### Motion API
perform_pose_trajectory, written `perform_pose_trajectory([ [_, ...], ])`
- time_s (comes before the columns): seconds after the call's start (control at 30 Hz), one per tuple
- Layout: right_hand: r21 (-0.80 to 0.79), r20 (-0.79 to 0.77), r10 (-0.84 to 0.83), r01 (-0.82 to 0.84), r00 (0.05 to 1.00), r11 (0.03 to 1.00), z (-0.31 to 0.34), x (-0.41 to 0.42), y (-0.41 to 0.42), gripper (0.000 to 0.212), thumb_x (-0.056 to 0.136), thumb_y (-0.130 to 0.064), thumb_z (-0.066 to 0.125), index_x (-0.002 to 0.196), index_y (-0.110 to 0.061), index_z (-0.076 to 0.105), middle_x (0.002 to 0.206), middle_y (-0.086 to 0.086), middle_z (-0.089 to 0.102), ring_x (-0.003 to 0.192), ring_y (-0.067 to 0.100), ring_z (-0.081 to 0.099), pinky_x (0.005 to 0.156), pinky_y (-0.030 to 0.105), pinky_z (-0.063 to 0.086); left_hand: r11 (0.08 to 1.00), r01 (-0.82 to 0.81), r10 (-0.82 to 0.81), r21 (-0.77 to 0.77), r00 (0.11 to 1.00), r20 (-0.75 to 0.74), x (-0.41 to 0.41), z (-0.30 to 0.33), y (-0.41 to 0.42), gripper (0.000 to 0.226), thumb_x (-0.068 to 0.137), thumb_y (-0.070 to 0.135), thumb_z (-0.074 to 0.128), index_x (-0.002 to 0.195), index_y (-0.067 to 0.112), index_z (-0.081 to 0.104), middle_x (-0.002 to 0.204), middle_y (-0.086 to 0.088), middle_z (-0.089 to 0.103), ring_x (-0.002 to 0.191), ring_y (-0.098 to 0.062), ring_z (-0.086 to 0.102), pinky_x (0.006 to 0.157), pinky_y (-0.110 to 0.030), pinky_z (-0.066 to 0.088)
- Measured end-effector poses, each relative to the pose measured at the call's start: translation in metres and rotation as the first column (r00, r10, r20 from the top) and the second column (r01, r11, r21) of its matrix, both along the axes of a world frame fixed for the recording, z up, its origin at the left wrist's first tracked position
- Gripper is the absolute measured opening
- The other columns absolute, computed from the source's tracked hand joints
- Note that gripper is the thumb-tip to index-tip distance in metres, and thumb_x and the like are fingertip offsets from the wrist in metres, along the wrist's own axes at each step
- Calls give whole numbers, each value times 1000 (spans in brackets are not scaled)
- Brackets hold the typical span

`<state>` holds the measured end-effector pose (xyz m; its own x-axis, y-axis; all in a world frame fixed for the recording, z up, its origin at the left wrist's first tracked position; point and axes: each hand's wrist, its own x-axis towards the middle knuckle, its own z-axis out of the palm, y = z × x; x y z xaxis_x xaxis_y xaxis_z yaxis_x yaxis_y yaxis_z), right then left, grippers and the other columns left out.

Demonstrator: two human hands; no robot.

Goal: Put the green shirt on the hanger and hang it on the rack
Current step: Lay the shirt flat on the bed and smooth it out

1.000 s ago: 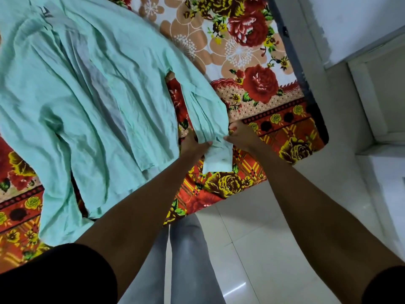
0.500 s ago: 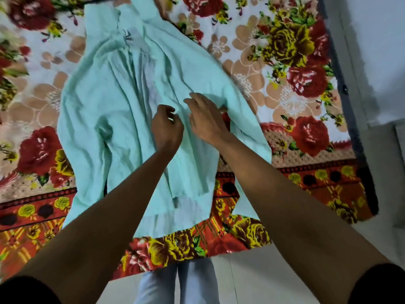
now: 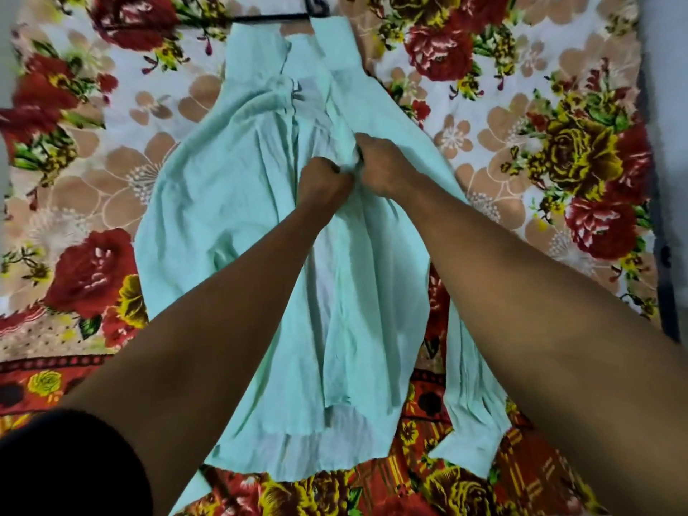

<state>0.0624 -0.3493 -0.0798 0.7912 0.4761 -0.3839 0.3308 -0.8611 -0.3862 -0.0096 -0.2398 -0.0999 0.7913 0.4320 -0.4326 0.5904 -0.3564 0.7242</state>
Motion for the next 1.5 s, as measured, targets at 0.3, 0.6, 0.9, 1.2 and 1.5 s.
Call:
perform_pose_trajectory([
  [0.3,-153,-77,257,-267,963,952,-6,-6,-12,63,100,-15,53,157,0,30,163,21,31,152,33,30,121,35,24,857,-117,65,-502,991,-121,-80,7,-5,32,82,27,85,92,-1,72,84,-10,75,72,-23,73,61,-32,59],
  [0.6,-480,277,375,-211,885,852,-6,-61,-20,62,89,-19,58,149,-8,45,150,18,49,131,39,39,106,47,40,887,10,-96,-461,982,-162,-165,13,-14,62,63,52,88,86,0,61,70,-14,60,63,-29,60,63,-43,55],
  [0.9,-47,168,30,-23,985,999,10,-149,-37,56,93,-6,54,148,-4,42,146,19,48,133,37,48,104,47,47,768,-103,-48,-632,975,-217,-226,29,-29,41,81,27,86,113,6,71,105,-9,79,99,-26,76,83,-38,64],
  [1.2,-102,195,112,-94,974,990,8,-211,-66,52,86,-19,63,133,0,53,130,20,54,117,38,53,94,47,50,880,126,-225,-458,960,-168,-267,34,-47,43,69,41,88,102,16,76,96,1,79,92,-16,75,89,-44,61],
  [1.5,-222,-51,253,-258,966,940,0,-255,-91,100,78,-58,72,156,-11,31,166,18,19,153,39,18,124,55,21,875,10,-169,-484,943,-286,-303,35,-56,35,79,27,86,95,-2,74,95,-25,74,75,-27,69,69,-44,59],
])
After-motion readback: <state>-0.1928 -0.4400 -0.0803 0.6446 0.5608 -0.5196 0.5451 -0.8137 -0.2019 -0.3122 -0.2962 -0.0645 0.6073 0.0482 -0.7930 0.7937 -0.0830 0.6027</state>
